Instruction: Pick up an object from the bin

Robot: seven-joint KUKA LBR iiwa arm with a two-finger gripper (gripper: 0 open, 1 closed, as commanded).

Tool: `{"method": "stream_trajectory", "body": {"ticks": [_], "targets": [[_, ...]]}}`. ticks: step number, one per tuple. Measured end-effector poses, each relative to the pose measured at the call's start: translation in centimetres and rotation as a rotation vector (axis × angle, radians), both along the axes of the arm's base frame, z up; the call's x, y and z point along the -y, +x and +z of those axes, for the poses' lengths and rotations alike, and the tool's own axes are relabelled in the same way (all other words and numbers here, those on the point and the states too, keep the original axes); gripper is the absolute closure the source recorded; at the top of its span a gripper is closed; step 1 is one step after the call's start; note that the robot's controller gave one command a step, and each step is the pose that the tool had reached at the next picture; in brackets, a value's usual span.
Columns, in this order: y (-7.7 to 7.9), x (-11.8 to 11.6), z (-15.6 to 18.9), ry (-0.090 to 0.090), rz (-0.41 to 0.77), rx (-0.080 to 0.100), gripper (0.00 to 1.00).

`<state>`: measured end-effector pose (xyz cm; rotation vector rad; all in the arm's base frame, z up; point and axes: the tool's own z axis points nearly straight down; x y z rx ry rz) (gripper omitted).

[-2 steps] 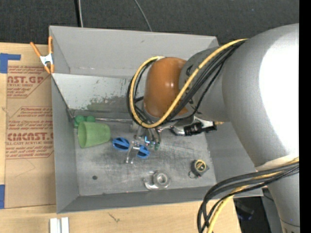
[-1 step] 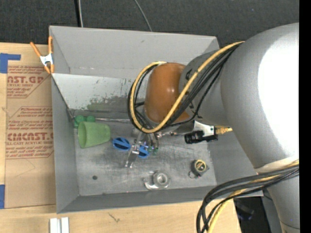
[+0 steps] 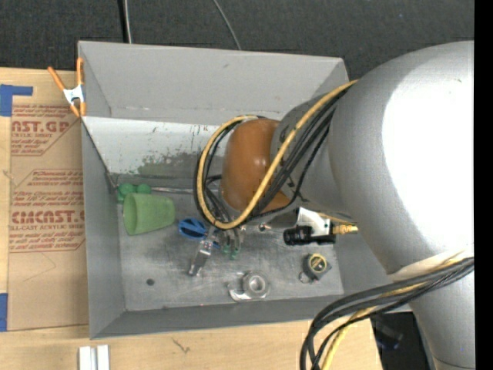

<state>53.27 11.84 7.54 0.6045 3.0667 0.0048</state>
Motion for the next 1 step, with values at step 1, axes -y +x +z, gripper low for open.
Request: {"method": "stream_trajectory", "body": {"ticks": [1], "targets": [[0.21,0.01,0.26,0.0,0.0,-0.01,0.0]]}}
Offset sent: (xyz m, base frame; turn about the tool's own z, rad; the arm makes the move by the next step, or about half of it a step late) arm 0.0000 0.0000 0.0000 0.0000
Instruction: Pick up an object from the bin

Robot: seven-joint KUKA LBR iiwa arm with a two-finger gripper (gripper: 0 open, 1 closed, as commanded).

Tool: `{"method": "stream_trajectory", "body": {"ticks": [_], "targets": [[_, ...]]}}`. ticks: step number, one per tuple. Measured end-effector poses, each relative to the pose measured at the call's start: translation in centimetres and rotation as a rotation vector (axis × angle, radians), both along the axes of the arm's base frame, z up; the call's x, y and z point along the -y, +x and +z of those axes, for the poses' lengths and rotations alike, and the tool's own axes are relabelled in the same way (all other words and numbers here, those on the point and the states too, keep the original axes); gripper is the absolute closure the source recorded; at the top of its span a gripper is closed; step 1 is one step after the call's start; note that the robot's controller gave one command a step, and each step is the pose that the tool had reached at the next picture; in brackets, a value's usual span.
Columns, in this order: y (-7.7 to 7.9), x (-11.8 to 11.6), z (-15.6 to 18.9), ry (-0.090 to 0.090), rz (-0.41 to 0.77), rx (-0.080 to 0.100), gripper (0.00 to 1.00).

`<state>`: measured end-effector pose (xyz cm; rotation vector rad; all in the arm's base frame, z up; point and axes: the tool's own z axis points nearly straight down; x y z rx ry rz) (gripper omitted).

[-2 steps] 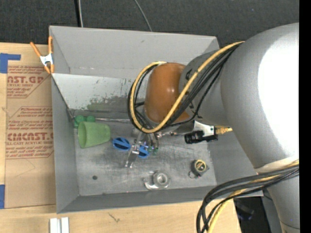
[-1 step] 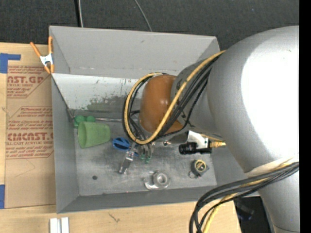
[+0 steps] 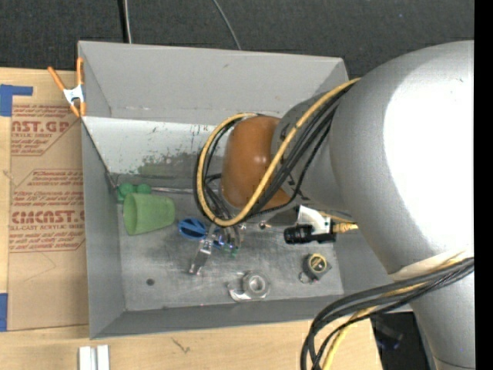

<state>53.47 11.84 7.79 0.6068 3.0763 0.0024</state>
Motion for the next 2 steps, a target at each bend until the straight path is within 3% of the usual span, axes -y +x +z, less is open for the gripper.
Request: {"method": "stream_trajectory", "body": {"ticks": [1,2], "targets": [[0.3,0.0,0.2,0.002,0.0,0.012,1.0],[0.4,-0.1,1.6,0.001,0.0,-0.004,1.0]]}}
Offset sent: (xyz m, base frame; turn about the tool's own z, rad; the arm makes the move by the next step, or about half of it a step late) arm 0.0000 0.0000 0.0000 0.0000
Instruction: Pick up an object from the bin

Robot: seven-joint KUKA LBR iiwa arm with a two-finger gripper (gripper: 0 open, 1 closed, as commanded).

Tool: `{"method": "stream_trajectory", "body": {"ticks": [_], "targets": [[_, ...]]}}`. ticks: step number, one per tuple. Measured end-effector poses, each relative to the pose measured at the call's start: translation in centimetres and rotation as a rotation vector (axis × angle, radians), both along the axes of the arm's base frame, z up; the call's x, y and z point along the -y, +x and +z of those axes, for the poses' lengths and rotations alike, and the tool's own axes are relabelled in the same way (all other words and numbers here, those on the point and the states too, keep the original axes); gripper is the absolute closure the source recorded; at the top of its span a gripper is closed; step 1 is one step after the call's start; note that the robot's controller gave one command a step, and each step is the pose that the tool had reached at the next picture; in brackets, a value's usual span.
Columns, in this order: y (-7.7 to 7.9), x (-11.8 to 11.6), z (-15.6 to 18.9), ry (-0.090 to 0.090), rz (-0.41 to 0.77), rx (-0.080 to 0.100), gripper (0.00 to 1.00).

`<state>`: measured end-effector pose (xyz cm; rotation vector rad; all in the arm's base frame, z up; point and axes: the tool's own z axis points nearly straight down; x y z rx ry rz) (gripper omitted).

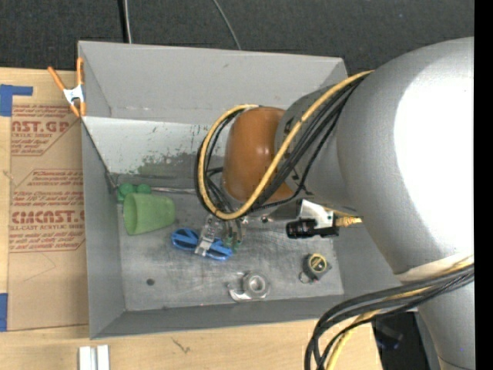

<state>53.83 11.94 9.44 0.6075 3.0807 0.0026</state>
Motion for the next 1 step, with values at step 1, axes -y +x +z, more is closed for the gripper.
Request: {"method": "stream_trajectory", "body": {"ticks": [1], "targets": [[0.14,-0.08,9.26,0.001,0.001,0.006,1.0]]}}
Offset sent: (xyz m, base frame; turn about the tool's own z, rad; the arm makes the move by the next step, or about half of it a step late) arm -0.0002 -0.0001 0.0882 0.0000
